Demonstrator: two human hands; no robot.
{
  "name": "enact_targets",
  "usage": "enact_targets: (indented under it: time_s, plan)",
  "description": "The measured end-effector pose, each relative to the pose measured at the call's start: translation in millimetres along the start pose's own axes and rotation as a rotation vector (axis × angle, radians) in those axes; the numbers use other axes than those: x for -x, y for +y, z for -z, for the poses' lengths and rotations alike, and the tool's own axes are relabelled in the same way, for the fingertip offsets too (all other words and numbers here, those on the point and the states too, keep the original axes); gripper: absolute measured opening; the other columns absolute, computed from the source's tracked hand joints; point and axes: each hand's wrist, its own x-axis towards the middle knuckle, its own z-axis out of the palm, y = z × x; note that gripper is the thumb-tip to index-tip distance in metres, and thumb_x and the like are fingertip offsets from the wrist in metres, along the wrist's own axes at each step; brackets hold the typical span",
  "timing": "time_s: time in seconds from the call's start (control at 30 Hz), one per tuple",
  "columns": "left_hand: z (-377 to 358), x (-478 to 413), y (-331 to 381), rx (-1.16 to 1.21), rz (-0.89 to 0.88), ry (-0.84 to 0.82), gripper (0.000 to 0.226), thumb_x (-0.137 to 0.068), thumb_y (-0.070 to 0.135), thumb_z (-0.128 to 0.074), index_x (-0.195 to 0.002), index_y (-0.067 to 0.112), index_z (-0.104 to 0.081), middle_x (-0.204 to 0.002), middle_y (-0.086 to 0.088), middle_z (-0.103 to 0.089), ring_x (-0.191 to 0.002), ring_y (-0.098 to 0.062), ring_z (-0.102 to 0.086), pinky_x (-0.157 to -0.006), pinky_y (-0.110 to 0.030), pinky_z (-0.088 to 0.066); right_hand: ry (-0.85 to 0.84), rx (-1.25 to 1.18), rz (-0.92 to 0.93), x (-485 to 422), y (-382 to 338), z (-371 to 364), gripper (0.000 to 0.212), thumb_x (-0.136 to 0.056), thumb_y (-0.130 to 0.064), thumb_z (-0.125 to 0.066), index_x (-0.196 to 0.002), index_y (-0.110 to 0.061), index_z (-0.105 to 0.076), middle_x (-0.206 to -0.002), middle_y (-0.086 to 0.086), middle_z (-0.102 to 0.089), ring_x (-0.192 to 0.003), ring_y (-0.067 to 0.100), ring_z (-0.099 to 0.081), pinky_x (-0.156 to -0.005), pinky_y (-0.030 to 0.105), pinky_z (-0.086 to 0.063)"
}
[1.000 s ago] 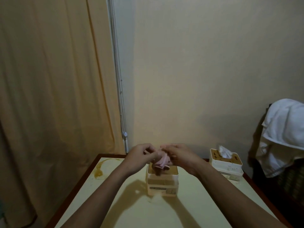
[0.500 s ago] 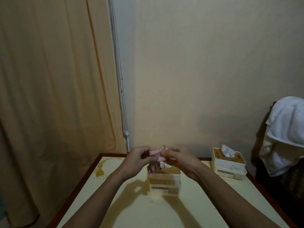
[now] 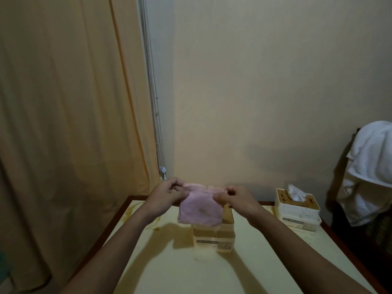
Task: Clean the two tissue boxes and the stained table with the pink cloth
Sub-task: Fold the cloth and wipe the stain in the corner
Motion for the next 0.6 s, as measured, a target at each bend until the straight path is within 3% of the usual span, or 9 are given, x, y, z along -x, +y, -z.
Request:
enact_targets:
  time_s: [0.1, 0.2, 0.3, 0.37, 0.47, 0.53, 0.6]
  plan:
    - [9, 0, -5, -0.04, 0.0, -0.012, 0.013, -0.09, 0.006, -0.067, -0.098, -0.002, -0.063, -0.075, -0.01, -0.054, -0.07, -0.014, -0.055, -0.068, -0.025, -0.052, -0.029, -0.001, 0.054, -7, 5, -8, 0.025, -0.093, -0.024, -0.071, -0.086, 0.0, -0.071, -0.073, 0.0, -0.061, -0.069, 0.011, -0.054, -0.066, 0.029, -0.044]
    - [23, 3, -19, -0.051, 0.051, -0.031, 0.016, -0.088, 0.002, -0.068, -0.1, -0.006, -0.062, -0.075, -0.012, -0.049, -0.067, -0.012, -0.053, -0.063, -0.02, -0.049, -0.096, -0.006, 0.086, -13, 13, -23, 0.022, -0.095, -0.02, -0.068, -0.086, 0.0, -0.071, -0.071, 0.0, -0.064, -0.067, 0.009, -0.057, -0.064, 0.025, -0.047]
    - [41, 9, -43, -0.037, 0.14, -0.037, 0.017, -0.086, 0.007, -0.071, -0.1, 0.001, -0.066, -0.078, -0.008, -0.057, -0.073, -0.014, -0.06, -0.066, -0.024, -0.053, -0.138, 0.001, 0.088, -16, 17, -49, 0.009, -0.094, -0.015, -0.07, -0.088, -0.009, -0.073, -0.068, -0.006, -0.068, -0.064, 0.005, -0.062, -0.059, 0.021, -0.053]
    - [54, 17, -63, -0.011, 0.212, -0.049, 0.016, -0.086, 0.01, -0.072, -0.1, 0.004, -0.067, -0.082, -0.008, -0.061, -0.073, -0.016, -0.063, -0.064, -0.025, -0.054, -0.144, 0.011, 0.076, -21, 22, -71, 0.002, -0.092, -0.013, -0.072, -0.092, -0.013, -0.074, -0.069, 0.002, -0.071, -0.061, 0.007, -0.064, -0.055, 0.021, -0.052]
    - [76, 33, -98, -0.007, 0.325, -0.074, 0.018, -0.087, 0.014, -0.072, -0.102, 0.006, -0.068, -0.088, -0.009, -0.066, -0.076, -0.02, -0.067, -0.068, -0.03, -0.058, -0.153, 0.051, 0.068, -34, 31, -108, 0.009, -0.088, -0.01, -0.073, -0.097, -0.011, -0.073, -0.078, 0.02, -0.073, -0.059, 0.021, -0.067, -0.054, 0.031, -0.057]
    - [92, 42, -124, 0.037, 0.391, -0.083, 0.022, -0.085, 0.014, -0.074, -0.104, 0.005, -0.068, -0.094, -0.016, -0.068, -0.085, -0.028, -0.07, -0.077, -0.039, -0.06, -0.165, 0.106, 0.094, -44, 39, -135, 0.009, -0.086, -0.012, -0.074, -0.095, -0.011, -0.073, -0.077, 0.015, -0.073, -0.057, 0.025, -0.07, -0.057, 0.037, -0.059]
    - [107, 46, -146, 0.059, 0.443, -0.1, 0.026, -0.085, 0.014, -0.074, -0.107, 0.003, -0.066, -0.103, -0.025, -0.065, -0.09, -0.032, -0.07, -0.077, -0.036, -0.06, -0.198, 0.153, 0.113, -55, 45, -161, 0.009, -0.086, -0.011, -0.072, -0.095, -0.011, -0.074, -0.078, 0.011, -0.073, -0.057, 0.025, -0.071, -0.058, 0.039, -0.06]
